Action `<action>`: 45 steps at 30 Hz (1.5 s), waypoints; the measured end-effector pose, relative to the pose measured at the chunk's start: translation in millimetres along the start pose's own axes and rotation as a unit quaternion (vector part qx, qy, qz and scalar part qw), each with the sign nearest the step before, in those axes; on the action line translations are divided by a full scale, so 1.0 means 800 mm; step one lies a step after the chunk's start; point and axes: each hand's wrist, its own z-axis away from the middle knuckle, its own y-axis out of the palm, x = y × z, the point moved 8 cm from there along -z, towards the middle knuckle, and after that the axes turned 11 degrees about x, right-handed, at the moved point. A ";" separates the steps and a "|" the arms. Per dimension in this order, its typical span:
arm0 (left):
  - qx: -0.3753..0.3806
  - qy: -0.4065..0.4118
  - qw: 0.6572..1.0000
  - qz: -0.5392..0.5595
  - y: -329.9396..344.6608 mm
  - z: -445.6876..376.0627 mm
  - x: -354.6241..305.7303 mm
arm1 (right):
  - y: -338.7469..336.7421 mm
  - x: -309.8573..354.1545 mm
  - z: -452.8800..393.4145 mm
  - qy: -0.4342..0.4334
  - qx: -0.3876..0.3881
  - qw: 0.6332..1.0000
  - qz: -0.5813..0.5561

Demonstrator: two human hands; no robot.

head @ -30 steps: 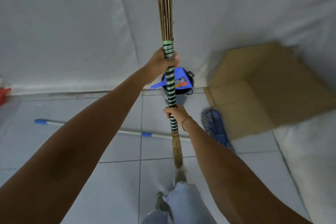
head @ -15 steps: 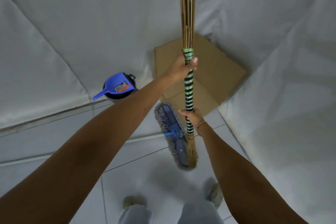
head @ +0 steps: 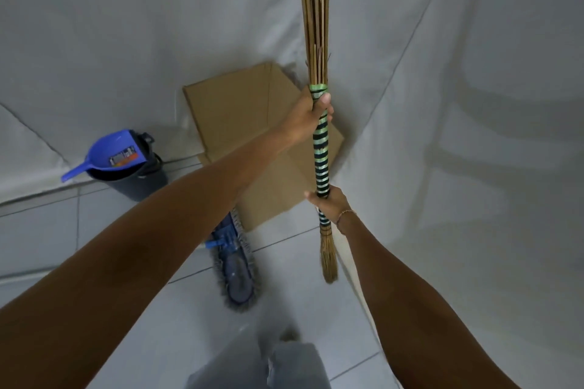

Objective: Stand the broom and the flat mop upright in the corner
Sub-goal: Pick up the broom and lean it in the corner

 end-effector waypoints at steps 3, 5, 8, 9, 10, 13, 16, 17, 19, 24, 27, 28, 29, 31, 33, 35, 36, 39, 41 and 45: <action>-0.029 0.001 1.000 -0.007 -0.007 -0.031 -0.011 | -0.029 0.020 -0.020 -0.028 0.005 0.999 0.046; -0.039 -0.003 0.999 -0.010 -0.015 -0.049 -0.013 | -0.040 0.037 -0.035 -0.035 0.010 0.994 0.105; -0.040 0.000 0.999 -0.015 -0.026 -0.075 -0.015 | -0.050 0.057 -0.057 -0.045 0.044 0.988 0.142; -0.042 0.005 0.999 -0.016 -0.029 -0.080 -0.016 | -0.053 0.063 -0.061 -0.051 0.055 0.988 0.136; -0.040 0.007 0.999 -0.015 -0.035 -0.094 -0.016 | -0.059 0.071 -0.075 -0.054 0.065 0.988 0.130; -0.017 0.006 1.000 -0.024 -0.046 -0.129 -0.008 | -0.068 0.083 -0.110 -0.056 0.080 0.987 0.130; -0.012 -0.005 1.000 -0.020 -0.071 -0.160 0.009 | -0.064 0.095 -0.158 -0.046 0.100 0.984 0.138; -0.013 -0.008 1.000 -0.020 -0.076 -0.166 0.017 | -0.059 0.096 -0.167 -0.044 0.108 0.983 0.143; -0.023 -0.024 0.999 -0.037 -0.103 -0.191 0.028 | -0.051 0.111 -0.203 -0.039 0.125 0.979 0.159; -0.034 -0.050 0.997 -0.045 -0.180 -0.261 0.037 | -0.046 0.166 -0.289 -0.030 0.123 0.981 0.149; -0.049 -0.056 0.996 -0.046 -0.221 -0.289 0.041 | -0.048 0.196 -0.334 -0.034 0.118 0.981 0.148; -0.050 -0.058 0.996 -0.052 -0.233 -0.297 0.043 | -0.048 0.204 -0.348 -0.032 0.120 0.981 0.149; -0.053 -0.058 0.995 -0.057 -0.247 -0.310 0.045 | -0.049 0.213 -0.367 -0.032 0.123 0.980 0.150; -0.058 -0.054 0.995 -0.061 -0.266 -0.327 0.050 | -0.052 0.226 -0.395 -0.033 0.125 0.979 0.158; -0.062 -0.056 0.994 -0.068 -0.283 -0.348 0.060 | -0.056 0.236 -0.428 -0.039 0.120 0.978 0.166; -0.070 -0.065 0.992 -0.079 -0.299 -0.371 0.075 | -0.058 0.241 -0.462 -0.040 0.113 0.978 0.171; -0.077 -0.073 0.991 -0.087 -0.306 -0.384 0.085 | -0.059 0.242 -0.479 -0.038 0.109 0.978 0.173; -0.087 -0.108 0.983 -0.122 -0.326 -0.427 0.122 | -0.057 0.243 -0.538 -0.035 0.104 0.982 0.156; -0.095 -0.134 0.978 -0.132 -0.341 -0.458 0.154 | -0.054 0.244 -0.582 -0.029 0.105 0.984 0.143; -0.106 -0.192 0.967 -0.127 -0.378 -0.529 0.237 | -0.044 0.231 -0.687 -0.001 0.119 0.985 0.122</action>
